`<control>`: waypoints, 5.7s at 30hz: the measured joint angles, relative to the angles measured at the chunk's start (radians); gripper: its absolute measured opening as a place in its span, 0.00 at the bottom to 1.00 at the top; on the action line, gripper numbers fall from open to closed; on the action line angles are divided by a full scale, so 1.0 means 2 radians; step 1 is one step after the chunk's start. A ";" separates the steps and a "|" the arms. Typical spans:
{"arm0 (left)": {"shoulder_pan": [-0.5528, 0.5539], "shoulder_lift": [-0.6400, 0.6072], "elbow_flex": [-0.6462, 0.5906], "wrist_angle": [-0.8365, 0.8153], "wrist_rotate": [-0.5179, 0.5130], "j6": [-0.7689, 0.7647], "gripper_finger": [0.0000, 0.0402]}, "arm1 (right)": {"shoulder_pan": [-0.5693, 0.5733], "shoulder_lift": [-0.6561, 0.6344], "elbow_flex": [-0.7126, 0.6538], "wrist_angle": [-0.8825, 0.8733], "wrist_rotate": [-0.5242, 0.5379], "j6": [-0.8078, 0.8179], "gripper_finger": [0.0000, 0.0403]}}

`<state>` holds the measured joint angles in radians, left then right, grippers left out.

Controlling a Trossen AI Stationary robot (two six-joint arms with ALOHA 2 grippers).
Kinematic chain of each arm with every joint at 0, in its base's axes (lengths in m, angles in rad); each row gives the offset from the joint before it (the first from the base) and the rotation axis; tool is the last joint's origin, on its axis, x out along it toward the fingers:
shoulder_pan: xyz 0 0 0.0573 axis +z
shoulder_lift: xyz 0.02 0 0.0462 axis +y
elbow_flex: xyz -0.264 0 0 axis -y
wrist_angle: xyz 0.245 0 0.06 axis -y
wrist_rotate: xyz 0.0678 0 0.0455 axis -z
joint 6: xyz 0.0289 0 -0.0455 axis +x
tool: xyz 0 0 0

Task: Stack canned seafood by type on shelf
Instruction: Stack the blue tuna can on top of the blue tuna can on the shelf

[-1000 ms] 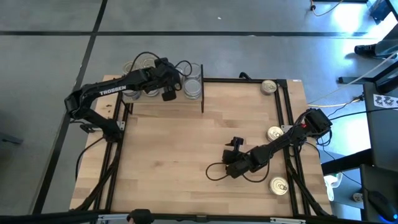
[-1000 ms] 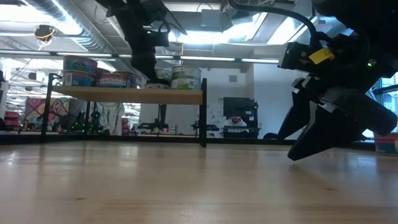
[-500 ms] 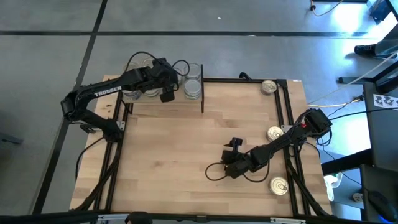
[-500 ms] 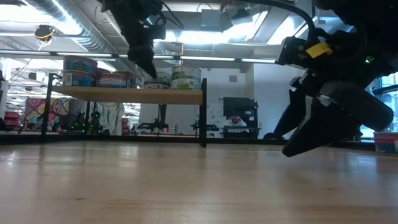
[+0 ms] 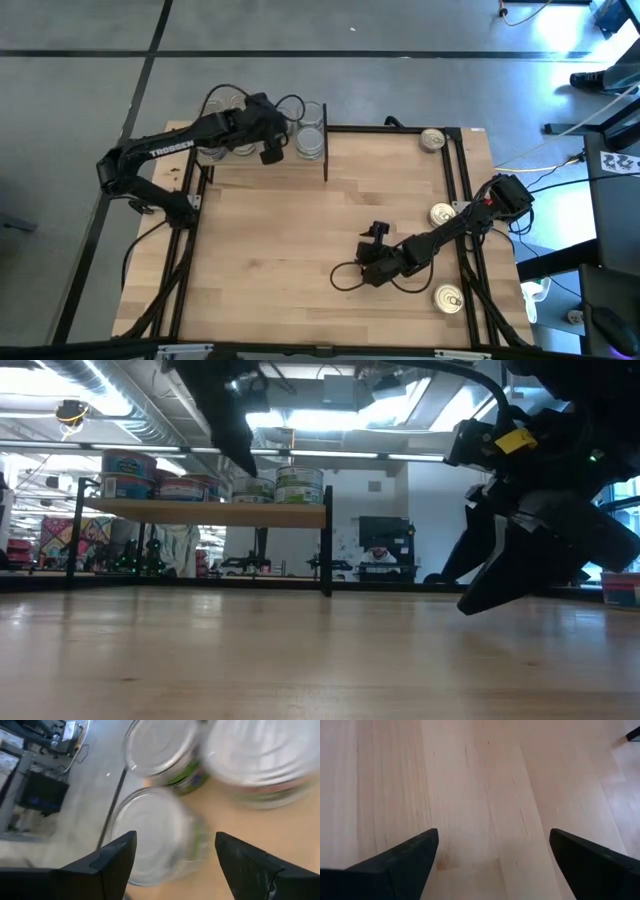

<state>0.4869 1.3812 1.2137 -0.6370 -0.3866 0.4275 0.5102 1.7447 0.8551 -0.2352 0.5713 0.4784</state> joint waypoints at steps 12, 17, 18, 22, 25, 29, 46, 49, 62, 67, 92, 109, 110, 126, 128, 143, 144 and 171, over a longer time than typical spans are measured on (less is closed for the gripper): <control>-0.199 -0.109 -0.040 -0.030 0.010 -0.214 0.67 | -0.005 0.000 0.000 0.016 -0.025 0.034 0.95; -0.289 -0.124 -0.116 0.004 0.005 -0.291 0.67 | -0.018 -0.005 0.019 -0.049 -0.050 0.062 0.95; -0.306 -0.124 -0.135 0.017 0.004 -0.304 0.67 | -0.020 -0.011 0.030 -0.092 -0.050 0.072 0.95; -0.364 -0.115 -0.209 0.097 0.003 -0.352 0.67 | -0.025 -0.047 0.075 -0.281 -0.035 0.118 0.91; -0.395 -0.105 -0.251 0.158 -0.009 -0.399 0.67 | -0.032 -0.081 0.089 -0.394 -0.030 0.166 0.83; -0.421 -0.086 -0.281 0.202 -0.040 -0.448 0.67 | -0.057 -0.115 0.089 -0.529 -0.046 0.242 0.70; -0.444 -0.029 -0.286 0.209 -0.067 -0.502 0.67 | -0.201 -0.129 -0.029 -0.584 -0.178 0.281 0.15; -0.444 -0.029 -0.286 0.209 -0.067 -0.502 0.67 | -0.214 -0.129 -0.048 -0.548 -0.194 0.267 0.09; -0.443 -0.029 -0.286 0.209 -0.068 -0.502 0.67 | -0.202 -0.130 -0.017 -0.439 -0.202 0.201 0.03; -0.443 -0.029 -0.286 0.226 -0.073 -0.498 0.67 | -0.179 -0.125 -0.003 -0.295 -0.225 0.174 0.03; -0.443 -0.029 -0.285 0.246 -0.073 -0.482 0.67 | -0.134 0.030 -0.005 0.196 -0.216 0.038 0.03; -0.418 0.057 -0.264 0.448 -0.022 -0.373 0.55 | -0.090 -0.097 -0.006 0.080 -0.194 -0.059 0.03; -0.414 0.075 -0.253 0.451 -0.018 -0.367 0.51 | -0.083 -0.104 -0.006 0.069 -0.183 -0.059 0.03; -0.360 0.235 -0.127 0.444 0.049 -0.343 0.06 | -0.045 -0.115 -0.004 0.065 -0.130 -0.055 0.03; -0.360 0.241 -0.127 0.460 0.049 -0.338 0.05 | -0.045 -0.115 -0.004 0.067 -0.124 -0.058 0.03; -0.356 0.280 -0.129 0.493 0.070 -0.318 0.01 | -0.049 -0.115 -0.004 0.067 -0.136 -0.075 0.45; -0.355 0.283 -0.129 0.497 0.069 -0.316 0.00 | -0.049 -0.115 -0.004 0.067 -0.133 -0.076 0.49; -0.351 0.317 -0.213 0.675 0.072 -0.342 0.00 | -0.020 -0.066 -0.027 0.100 -0.083 -0.334 0.66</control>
<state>-0.2153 2.0151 0.7872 0.7138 -0.2428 -0.2558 0.4709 1.6126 0.8001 -0.0348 0.4043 -0.1886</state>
